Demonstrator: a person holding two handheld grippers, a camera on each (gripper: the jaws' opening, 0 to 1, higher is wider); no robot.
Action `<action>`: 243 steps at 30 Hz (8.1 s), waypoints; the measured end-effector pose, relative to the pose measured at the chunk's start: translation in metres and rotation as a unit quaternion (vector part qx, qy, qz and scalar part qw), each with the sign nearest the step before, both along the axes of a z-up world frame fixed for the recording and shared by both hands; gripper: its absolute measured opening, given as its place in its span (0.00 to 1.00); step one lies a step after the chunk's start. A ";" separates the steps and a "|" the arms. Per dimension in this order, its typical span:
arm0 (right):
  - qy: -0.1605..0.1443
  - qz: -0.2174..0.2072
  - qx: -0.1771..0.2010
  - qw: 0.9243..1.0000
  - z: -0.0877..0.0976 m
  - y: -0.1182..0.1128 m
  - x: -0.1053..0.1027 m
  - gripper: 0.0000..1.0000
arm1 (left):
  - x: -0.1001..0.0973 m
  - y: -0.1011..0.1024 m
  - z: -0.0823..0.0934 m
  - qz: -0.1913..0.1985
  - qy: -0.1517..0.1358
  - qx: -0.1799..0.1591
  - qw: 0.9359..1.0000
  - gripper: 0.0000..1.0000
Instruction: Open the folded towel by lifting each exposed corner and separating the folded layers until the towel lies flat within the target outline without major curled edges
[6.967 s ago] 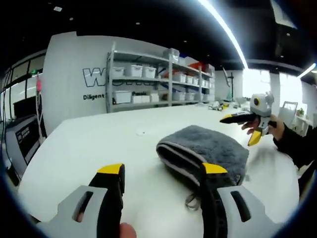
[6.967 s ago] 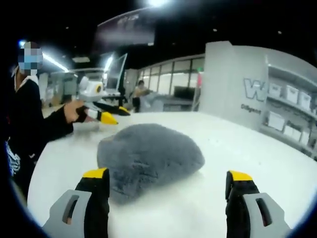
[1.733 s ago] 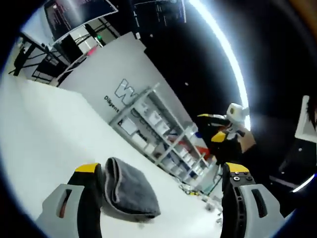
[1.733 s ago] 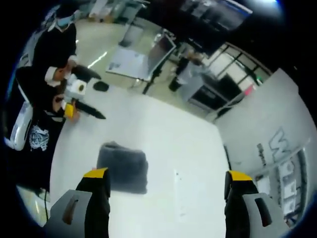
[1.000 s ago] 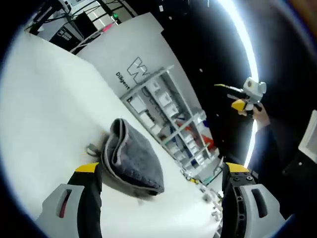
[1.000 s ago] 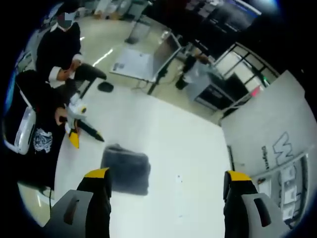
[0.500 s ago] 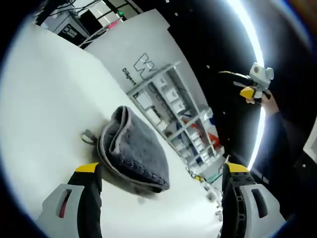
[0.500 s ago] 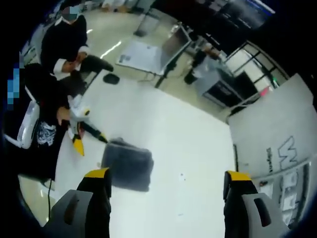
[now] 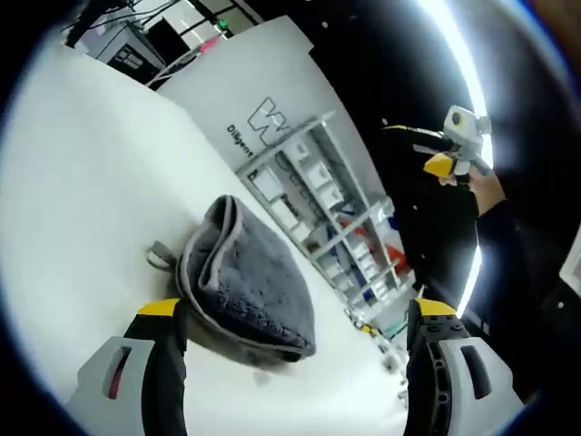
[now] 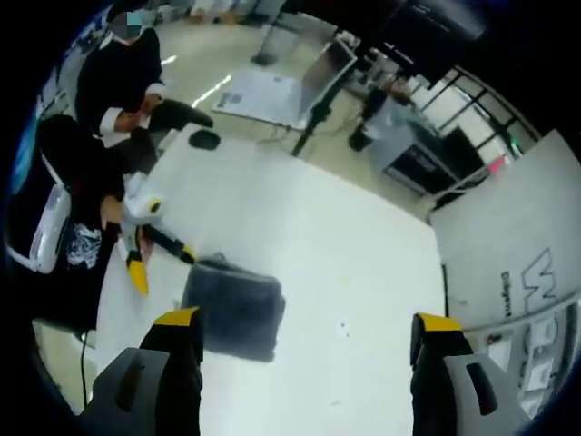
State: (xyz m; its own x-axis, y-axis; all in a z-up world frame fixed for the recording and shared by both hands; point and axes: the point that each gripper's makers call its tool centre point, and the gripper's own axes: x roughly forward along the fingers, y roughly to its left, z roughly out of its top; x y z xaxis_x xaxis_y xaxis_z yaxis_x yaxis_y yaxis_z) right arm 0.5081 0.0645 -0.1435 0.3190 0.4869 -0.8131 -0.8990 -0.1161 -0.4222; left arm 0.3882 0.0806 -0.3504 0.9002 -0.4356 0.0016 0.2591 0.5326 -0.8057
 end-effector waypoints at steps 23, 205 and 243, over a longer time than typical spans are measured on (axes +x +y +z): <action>0.006 0.004 -0.027 1.000 -0.015 0.002 0.000 0.93 | 0.007 0.006 0.005 0.012 -0.024 0.016 1.000 0.78; 0.194 0.039 -0.120 0.973 -0.205 0.022 0.028 0.08 | 0.045 0.016 0.012 0.063 -0.059 0.117 0.989 0.06; 0.145 0.034 -0.065 0.987 -0.162 -0.012 0.028 0.09 | 0.042 -0.044 0.072 0.008 -0.138 0.110 0.984 0.06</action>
State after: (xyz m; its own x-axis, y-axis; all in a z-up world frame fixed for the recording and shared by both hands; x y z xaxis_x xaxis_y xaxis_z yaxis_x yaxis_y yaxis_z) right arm 0.5358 0.0520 -0.3055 0.0345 0.3853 -0.9222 -0.9682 -0.2160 -0.1265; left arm 0.4304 0.0364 -0.2787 0.8859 -0.4377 0.1534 0.4410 0.6926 -0.5708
